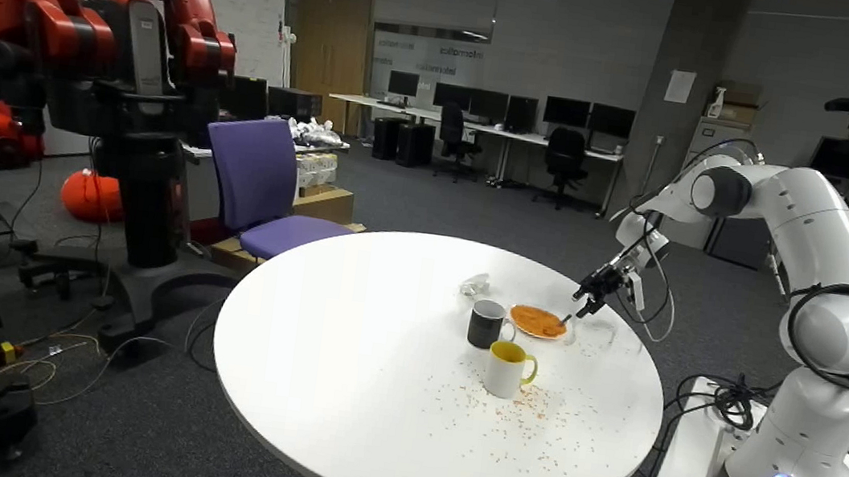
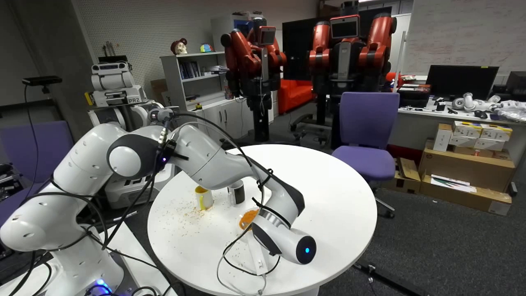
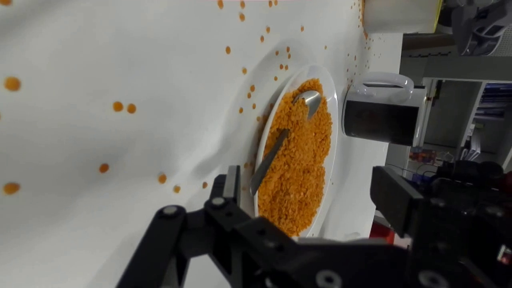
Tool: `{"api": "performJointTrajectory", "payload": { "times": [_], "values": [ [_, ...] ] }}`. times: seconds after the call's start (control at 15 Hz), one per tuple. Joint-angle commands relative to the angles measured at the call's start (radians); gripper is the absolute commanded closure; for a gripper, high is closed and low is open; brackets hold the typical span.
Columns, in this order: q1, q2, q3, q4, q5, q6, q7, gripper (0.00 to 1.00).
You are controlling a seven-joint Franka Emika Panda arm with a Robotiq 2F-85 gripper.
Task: Put a teaspoon of sugar in the blue and white cup and leave spoon in the cup
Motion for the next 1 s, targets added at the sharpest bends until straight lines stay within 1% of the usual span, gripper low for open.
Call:
{"api": "performJointTrajectory", "payload": {
  "times": [0.0, 0.27, 0.53, 0.73, 0.87, 0.93],
  "values": [
    [0.009, 0.006, 0.007, 0.006, 0.001, 0.027, 0.027, 0.13],
    [0.017, 0.020, 0.004, 0.006, -0.004, 0.043, 0.026, 0.14],
    [0.022, 0.031, 0.007, 0.007, 0.003, 0.075, 0.027, 0.17],
    [0.021, 0.029, 0.009, 0.010, 0.008, 0.074, 0.030, 0.18],
    [0.019, 0.029, 0.009, 0.011, 0.009, 0.072, 0.031, 0.24],
    [0.019, 0.028, 0.010, 0.012, 0.010, 0.071, 0.033, 0.31]
  ]
}}
